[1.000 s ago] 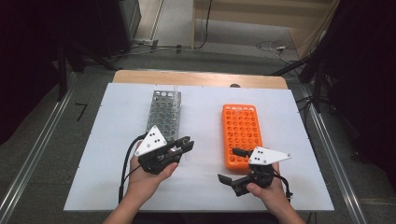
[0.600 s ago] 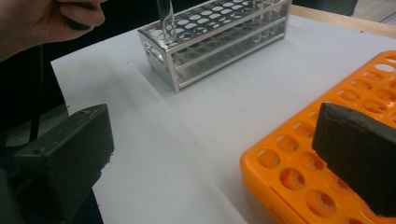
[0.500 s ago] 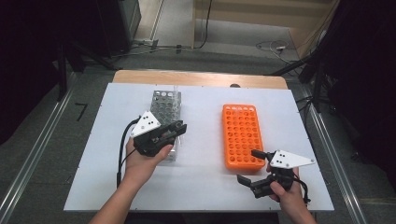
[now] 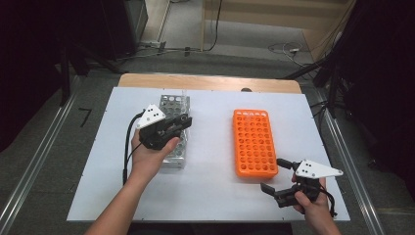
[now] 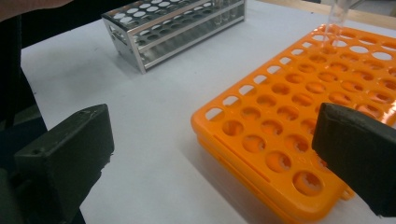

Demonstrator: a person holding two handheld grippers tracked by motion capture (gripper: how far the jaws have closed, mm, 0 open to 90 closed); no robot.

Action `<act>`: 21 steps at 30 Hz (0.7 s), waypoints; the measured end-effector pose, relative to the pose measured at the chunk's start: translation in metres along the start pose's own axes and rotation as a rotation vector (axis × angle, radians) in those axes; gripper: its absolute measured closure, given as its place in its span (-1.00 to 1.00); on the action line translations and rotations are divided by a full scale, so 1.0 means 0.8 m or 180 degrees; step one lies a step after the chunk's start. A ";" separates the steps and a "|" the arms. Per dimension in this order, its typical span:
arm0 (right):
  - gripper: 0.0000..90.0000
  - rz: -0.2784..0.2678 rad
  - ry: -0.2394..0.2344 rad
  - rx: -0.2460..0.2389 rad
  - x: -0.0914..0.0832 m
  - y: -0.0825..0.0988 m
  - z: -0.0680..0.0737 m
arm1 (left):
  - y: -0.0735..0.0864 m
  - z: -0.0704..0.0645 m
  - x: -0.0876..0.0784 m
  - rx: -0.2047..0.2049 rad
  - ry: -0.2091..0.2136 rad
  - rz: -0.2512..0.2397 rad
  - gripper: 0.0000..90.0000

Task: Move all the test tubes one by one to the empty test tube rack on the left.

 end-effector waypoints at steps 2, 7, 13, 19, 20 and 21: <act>-1.00 0.0024 0.0024 0.0021 -0.004 0.006 -0.005 | -0.003 0.004 0.003 -0.0004 -0.0023 -0.0010 0.68; -1.00 0.0047 0.0079 0.0065 -0.003 0.011 -0.016 | -0.008 0.016 0.012 -0.0021 -0.0106 -0.0044 0.68; -1.00 0.0052 0.0128 0.0116 -0.005 0.015 -0.024 | -0.015 0.033 0.023 -0.0041 -0.0220 -0.0074 0.68; -1.00 0.0037 0.0129 0.0111 -0.005 0.016 -0.026 | -0.021 0.051 0.035 -0.0055 -0.0362 -0.0100 0.68; -1.00 0.0041 0.0133 0.0117 -0.005 0.016 -0.026 | -0.022 0.054 0.037 -0.0050 -0.0391 -0.0109 0.68; -1.00 0.0041 0.0135 0.0117 -0.005 0.016 -0.026 | -0.023 0.057 0.039 -0.0050 -0.0417 -0.0115 0.68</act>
Point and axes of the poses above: each handheld gripper's, and its own axes: x roughly forward along the jaws, y roughly out of its underside, z roughly to its left, the point moved 8 cm from there along x, roughly forward along the jaws, and after that the axes turned 9 degrees about -x, right-handed, at the moved point
